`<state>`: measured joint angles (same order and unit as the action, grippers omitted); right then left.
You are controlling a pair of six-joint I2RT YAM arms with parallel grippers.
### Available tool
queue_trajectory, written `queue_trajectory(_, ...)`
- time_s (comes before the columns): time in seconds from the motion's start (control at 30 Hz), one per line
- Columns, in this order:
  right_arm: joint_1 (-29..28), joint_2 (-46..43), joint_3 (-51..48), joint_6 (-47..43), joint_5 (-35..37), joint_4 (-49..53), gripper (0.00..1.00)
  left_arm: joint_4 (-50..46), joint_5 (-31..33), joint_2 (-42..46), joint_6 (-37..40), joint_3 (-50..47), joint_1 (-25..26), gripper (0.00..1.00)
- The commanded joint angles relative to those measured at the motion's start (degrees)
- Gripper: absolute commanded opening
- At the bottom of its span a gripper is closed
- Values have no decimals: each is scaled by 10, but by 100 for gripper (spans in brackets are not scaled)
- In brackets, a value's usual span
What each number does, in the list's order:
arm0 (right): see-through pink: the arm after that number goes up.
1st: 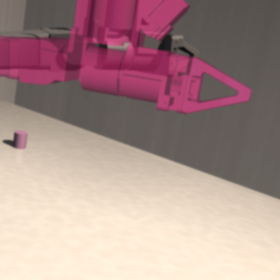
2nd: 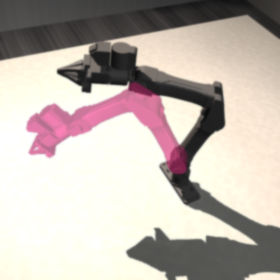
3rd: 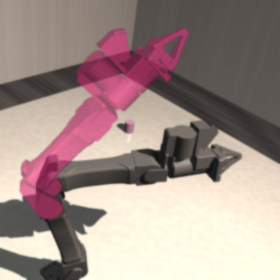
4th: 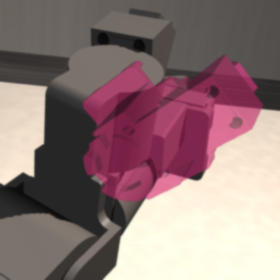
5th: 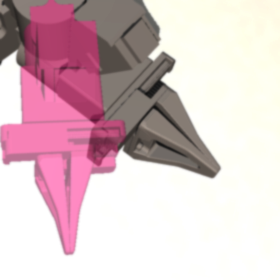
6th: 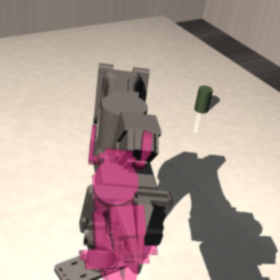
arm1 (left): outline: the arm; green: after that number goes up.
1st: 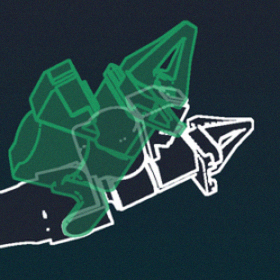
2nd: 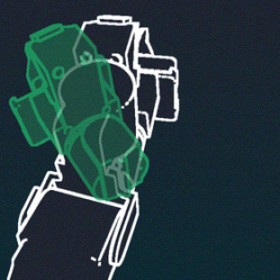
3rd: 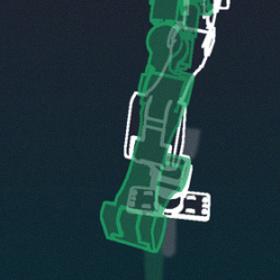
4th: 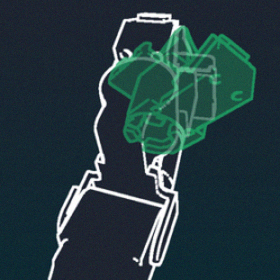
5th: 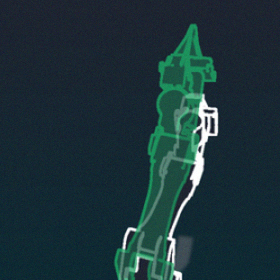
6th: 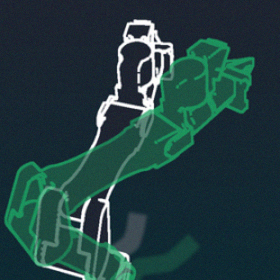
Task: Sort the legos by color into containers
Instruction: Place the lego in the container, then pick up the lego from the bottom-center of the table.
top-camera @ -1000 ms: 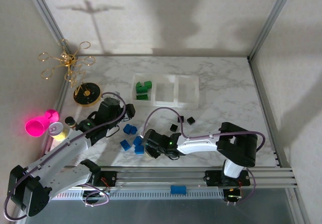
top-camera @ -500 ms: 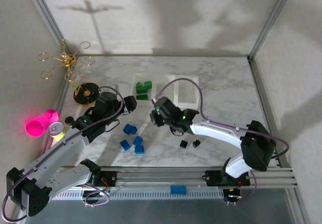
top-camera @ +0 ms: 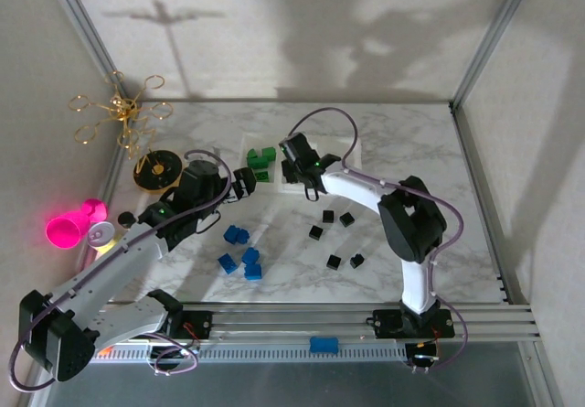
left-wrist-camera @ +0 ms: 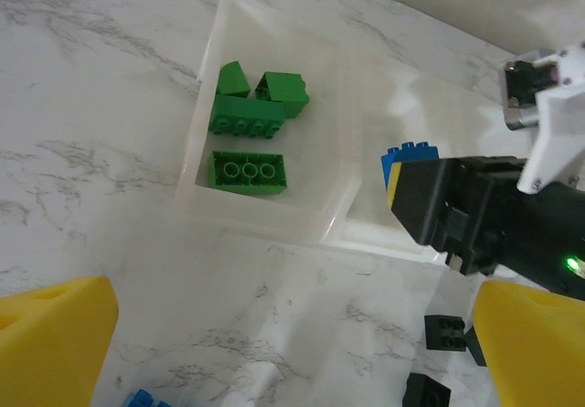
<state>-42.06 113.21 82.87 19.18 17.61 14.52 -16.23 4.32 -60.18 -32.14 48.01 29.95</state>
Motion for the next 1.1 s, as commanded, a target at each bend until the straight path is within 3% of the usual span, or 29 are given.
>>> queue_trajectory(0.0, 19, 32, 48, -5, 14, 18, 35, 14, 20, -2, 3, 7, 2, 100)
queue_trajectory(0.27, 20, 22, 61, -15, 11, 15, 53, 16, 17, -1, -3, -2, 2, 100)
queue_trajectory(0.47, 9, -66, -2, -19, -15, -16, 55, 9, -2, 25, -8, -2, 2, 99)
queue_trajectory(0.73, -78, -180, -123, 27, -38, -4, 61, -46, 4, 79, -22, -32, 3, 99)
queue_trajectory(1.07, -240, -232, -224, 123, -15, 6, 72, -85, 19, 163, -71, -100, 3, 100)
